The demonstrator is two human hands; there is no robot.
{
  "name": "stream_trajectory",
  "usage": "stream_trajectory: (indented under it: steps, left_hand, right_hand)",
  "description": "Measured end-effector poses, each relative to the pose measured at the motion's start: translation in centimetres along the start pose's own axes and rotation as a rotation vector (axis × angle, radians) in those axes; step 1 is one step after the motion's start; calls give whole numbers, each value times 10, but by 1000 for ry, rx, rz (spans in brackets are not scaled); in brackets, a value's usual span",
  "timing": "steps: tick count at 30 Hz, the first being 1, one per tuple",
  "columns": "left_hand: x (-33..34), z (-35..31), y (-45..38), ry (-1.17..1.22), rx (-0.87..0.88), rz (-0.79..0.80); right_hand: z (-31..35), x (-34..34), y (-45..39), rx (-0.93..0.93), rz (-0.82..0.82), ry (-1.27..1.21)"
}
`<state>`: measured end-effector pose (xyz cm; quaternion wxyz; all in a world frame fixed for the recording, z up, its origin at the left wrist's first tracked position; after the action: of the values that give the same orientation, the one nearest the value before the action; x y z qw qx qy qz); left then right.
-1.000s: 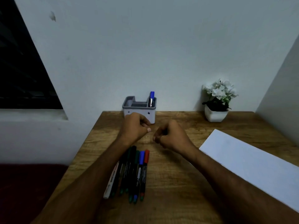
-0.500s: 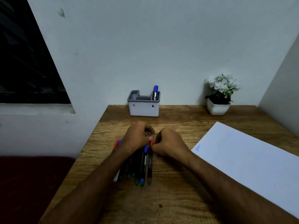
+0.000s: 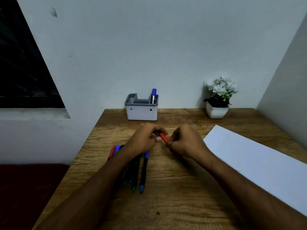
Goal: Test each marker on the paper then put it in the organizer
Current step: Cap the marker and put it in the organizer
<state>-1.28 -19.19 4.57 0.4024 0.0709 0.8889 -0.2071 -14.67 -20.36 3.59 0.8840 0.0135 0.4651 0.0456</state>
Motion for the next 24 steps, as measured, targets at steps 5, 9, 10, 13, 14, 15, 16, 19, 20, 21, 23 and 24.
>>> stream_trajectory:
  steps: [5,9,10,13,14,15,16,19,20,21,23,24]
  left_hand:
    - [9,-25,-17,36,86,-46]
    - [7,-34,-26,28,68,-151]
    - [7,-35,-28,37,56,-173]
    - [10,-37,-32,70,32,-193]
    - [12,-38,-34,85,26,-189]
    - [14,-40,-34,97,22,-191]
    - [14,-39,-35,104,15,-202]
    - [0,-18,-36,94,-75,-312]
    - [-8,-6,-37,76,-117,-351]
    - [-11,4,-38,60,-148,-366]
    - [-4,15,-42,29,-191,-306]
    - [6,15,-44,22,-200,-250]
  right_hand:
    - [-18,-30,7,-83,-60,-162]
    - [-33,-48,11,-123,-118,-271]
    - [-34,-51,12,-144,-131,-279]
    - [-36,-55,15,-206,-144,-270]
    - [-38,-54,14,-198,-131,-268]
    - [-40,-54,13,-179,-116,-266]
    - [-44,-55,11,-150,-105,-268]
    - [-68,-62,5,-47,-104,-329]
    - [-75,-67,5,-28,-115,-356]
    - [-82,-71,4,-19,-129,-378]
    - [-91,-76,3,0,-139,-458]
    - [-95,-77,1,20,-128,-533]
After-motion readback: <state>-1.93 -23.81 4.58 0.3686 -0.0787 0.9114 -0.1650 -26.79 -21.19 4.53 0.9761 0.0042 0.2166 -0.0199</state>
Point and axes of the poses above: each hand's wrist, its own y-axis away from the middle knuckle, its own x-axis out of the palm, z = x × y, the point moved 10 cm from there along -y, towards the middle knuckle, and after that the axes turned 8 degrees about x, right-handed, at the moved point
